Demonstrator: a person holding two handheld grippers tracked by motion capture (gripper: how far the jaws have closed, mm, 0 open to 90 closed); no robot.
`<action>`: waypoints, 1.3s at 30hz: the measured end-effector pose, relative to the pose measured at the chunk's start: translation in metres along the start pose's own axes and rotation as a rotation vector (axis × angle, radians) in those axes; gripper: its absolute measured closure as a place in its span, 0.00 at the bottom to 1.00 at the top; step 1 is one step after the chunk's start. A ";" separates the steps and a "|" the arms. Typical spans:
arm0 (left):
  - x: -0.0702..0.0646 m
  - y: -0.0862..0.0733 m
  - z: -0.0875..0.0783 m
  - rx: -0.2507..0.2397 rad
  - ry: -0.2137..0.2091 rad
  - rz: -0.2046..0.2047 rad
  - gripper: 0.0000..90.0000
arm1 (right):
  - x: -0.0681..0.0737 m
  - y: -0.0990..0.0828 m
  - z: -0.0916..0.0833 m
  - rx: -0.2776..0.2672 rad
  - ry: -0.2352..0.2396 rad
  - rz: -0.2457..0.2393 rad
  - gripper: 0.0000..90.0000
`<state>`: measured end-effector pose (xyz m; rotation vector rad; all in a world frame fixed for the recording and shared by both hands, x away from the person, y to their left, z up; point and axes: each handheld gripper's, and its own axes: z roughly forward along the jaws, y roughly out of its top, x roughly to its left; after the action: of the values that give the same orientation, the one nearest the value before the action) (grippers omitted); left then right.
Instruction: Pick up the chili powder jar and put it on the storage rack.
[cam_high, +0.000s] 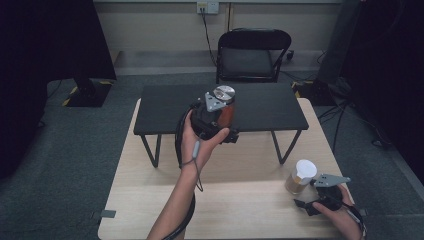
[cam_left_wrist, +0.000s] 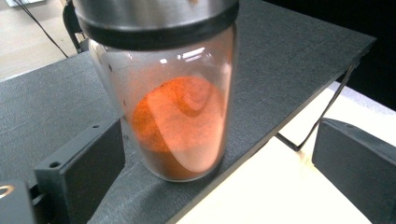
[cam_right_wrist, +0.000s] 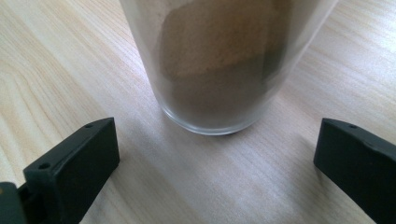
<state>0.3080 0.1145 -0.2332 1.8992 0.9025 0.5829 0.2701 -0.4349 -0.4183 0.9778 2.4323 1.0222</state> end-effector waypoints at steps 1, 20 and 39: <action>-0.002 -0.001 -0.001 0.002 0.003 0.003 0.02 | 0.000 0.000 0.000 0.000 0.000 0.000 0.00; -0.004 -0.037 -0.002 -0.043 -0.115 0.049 0.02 | 0.000 0.000 0.000 0.000 0.000 0.000 0.00; 0.001 -0.075 0.026 0.003 -0.253 0.069 0.02 | 0.000 0.000 0.000 0.000 0.000 0.000 0.00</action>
<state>0.3012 0.1243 -0.3120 1.9602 0.6768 0.3707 0.2701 -0.4349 -0.4183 0.9780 2.4326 1.0221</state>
